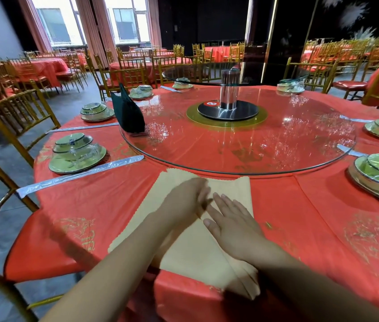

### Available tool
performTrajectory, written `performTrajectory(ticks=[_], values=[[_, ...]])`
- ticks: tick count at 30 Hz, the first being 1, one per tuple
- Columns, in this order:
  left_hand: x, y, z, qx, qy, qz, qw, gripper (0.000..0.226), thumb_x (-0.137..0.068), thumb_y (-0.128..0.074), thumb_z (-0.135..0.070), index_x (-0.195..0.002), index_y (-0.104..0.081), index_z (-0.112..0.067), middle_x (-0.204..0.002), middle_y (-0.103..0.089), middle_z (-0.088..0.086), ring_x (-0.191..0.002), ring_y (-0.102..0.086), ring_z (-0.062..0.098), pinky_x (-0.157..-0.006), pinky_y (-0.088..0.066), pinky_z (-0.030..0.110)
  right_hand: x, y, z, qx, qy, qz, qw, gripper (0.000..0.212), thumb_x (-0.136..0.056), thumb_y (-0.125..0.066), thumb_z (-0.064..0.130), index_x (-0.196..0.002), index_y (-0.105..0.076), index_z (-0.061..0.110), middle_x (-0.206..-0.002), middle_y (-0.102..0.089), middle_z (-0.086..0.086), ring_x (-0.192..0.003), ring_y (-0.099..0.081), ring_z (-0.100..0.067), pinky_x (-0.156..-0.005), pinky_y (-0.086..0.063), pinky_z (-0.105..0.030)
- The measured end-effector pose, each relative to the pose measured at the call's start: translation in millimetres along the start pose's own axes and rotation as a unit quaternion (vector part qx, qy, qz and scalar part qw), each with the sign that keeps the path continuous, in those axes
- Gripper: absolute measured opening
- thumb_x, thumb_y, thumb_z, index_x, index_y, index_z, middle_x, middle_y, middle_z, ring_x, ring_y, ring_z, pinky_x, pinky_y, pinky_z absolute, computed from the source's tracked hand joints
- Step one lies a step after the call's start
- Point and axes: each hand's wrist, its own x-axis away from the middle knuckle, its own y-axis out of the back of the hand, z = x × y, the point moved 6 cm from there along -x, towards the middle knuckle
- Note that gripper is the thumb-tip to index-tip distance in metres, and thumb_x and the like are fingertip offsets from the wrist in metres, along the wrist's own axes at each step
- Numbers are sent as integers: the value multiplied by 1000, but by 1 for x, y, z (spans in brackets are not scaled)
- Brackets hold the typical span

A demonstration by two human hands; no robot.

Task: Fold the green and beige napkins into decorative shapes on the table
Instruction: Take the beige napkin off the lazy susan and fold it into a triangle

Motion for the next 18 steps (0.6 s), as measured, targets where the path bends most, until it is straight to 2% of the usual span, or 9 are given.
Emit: performTrajectory(ticks=[2,3,5,7,9,12,14,16,18], values=[[15,-13,-11,36,-72,46,996,33,-92,-37,-31,-102,-59,-9,-99,-62,7,-93,-57,24,-84,-45,39,1,2,2,5,5,-6,1000,131,-38,49,65,-147,-15,31,-158,7,1,-144,11,-12,-114,8,-30],[20,-18,-9,26,-95,49,994,37,-93,-34,-31,-103,-61,-7,-100,-63,8,-95,-57,25,-87,-43,37,1,3,3,2,8,-8,1000,126,-43,46,65,-147,-15,31,-158,7,1,-144,11,-11,-114,9,-29],[25,-19,-4,1,-120,17,993,43,-94,-32,-30,-107,-62,-1,-108,-64,15,-103,-57,26,-91,-37,27,1,6,3,-34,14,-4,999,90,-73,25,63,-148,-12,29,-158,7,2,-144,10,-10,-114,9,-27],[27,-17,-7,-3,-139,-6,990,41,-93,-34,-26,-106,-62,1,-105,-65,17,-99,-53,22,-87,-37,27,-1,11,1,-73,18,33,997,51,-99,-7,40,-148,-16,26,-158,6,1,-144,8,-9,-116,6,-27],[27,-19,-7,5,-139,2,990,39,-94,-33,-26,-103,-60,0,-98,-63,15,-91,-53,23,-81,-41,35,-2,16,-5,-92,29,34,995,46,-102,-18,30,-148,-20,24,-158,3,2,-144,5,-9,-117,0,-27],[24,-19,-5,10,-130,-2,991,36,-94,-32,-24,-99,-59,0,-92,-61,12,-86,-55,27,-77,-42,40,1,14,-8,-56,37,8,998,50,-100,-15,38,-148,-18,22,-158,-2,3,-145,2,-10,-115,2,-24],[25,-20,-4,9,-127,-14,992,37,-93,-33,-23,-97,-60,1,-94,-63,15,-90,-58,30,-80,-41,37,5,8,-3,-25,44,-5,999,79,-84,14,60,-148,-14,23,-158,-2,3,-145,2,-11,-111,8,-21],[26,-19,-6,1,-128,-12,992,41,-91,-30,-26,-94,-60,2,-93,-63,17,-90,-58,31,-80,-39,37,8,6,-2,-8,45,-11,999,116,-55,40,66,-148,-14,23,-158,-2,1,-145,2,-13,-108,11,-22],[20,-18,-10,-7,-109,15,994,52,-84,-21,-36,-95,-58,-2,-94,-61,12,-90,-55,28,-80,-41,39,8,4,-4,7,44,-15,999,125,-46,45,65,-148,-15,24,-158,-1,0,-145,3,-16,-107,13,-23]])
